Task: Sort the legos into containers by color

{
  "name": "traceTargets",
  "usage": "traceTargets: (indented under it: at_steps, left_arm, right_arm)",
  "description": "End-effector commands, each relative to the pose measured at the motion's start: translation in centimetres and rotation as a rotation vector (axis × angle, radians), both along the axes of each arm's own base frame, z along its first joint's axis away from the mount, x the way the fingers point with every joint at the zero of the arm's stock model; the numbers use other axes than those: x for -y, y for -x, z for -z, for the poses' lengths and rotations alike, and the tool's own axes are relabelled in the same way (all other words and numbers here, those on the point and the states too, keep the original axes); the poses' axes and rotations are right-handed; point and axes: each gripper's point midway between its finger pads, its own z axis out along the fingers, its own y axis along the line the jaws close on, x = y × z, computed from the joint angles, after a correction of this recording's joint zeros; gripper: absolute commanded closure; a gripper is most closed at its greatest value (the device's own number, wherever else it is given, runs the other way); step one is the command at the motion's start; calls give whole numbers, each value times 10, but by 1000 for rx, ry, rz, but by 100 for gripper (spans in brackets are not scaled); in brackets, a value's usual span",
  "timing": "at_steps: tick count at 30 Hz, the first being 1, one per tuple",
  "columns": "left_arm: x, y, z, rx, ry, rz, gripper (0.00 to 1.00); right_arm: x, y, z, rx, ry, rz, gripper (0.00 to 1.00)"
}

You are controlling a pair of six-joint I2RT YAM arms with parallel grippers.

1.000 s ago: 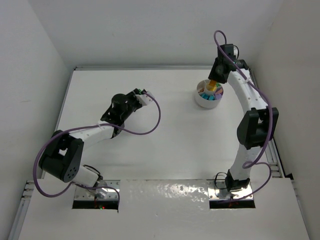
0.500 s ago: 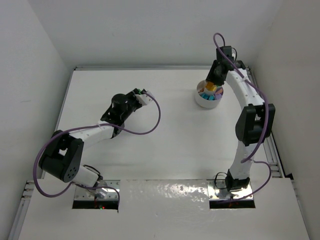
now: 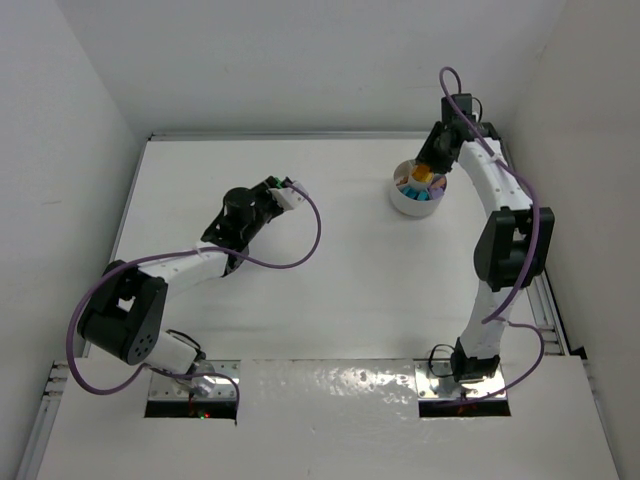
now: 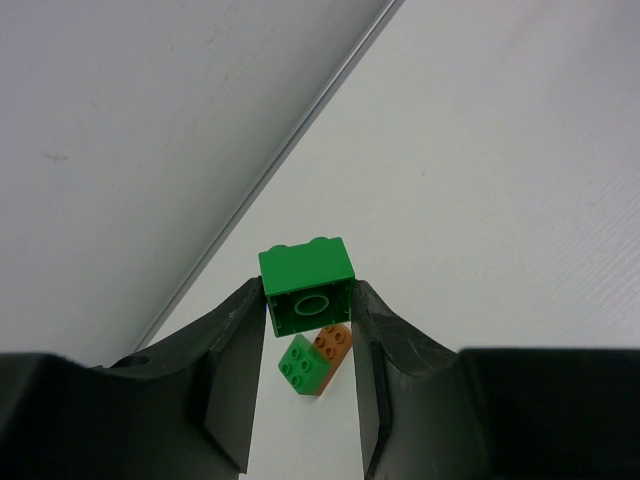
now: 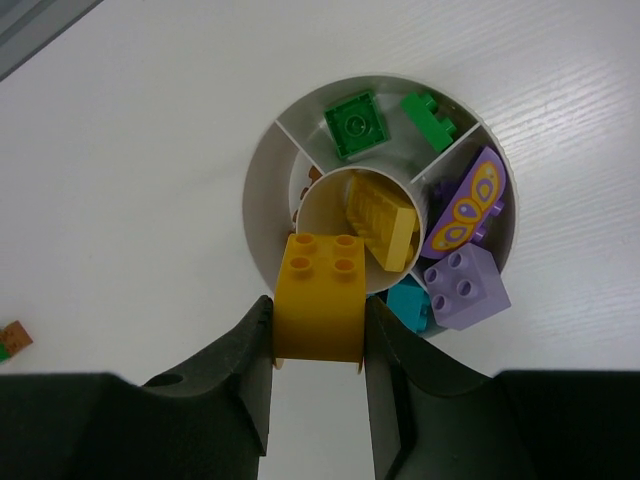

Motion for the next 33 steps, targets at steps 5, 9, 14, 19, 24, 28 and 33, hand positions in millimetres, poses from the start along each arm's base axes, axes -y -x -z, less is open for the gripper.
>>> traceTargets:
  at_steps: [5,9,14,19,24,28,33]
  left_arm:
    - [3,-2,-34,86,56,-1,100]
    - [3,-1,-35,92,57,-1,100]
    - [3,-1,-34,91,60,-1,100]
    - [-2,-2,-35,94,59,-27,100]
    - [-2,-2,-37,101,54,-29,100]
    - [-2,-3,-37,104,48,-30,100]
    - [-2,-4,-38,104,48,-29,100]
  right_arm:
    - [-3,3,0,-13,-52,15,100]
    - [0,4,8,-30,-57,26,100]
    - [5,0,7,-27,-65,38,100]
    - [9,-2,9,-32,-79,46,81]
    - [4,-3,15,-48,-101,33,68]
    - [4,-6,13,-42,-105,32,57]
    - [5,-11,0,-9,-91,11,45]
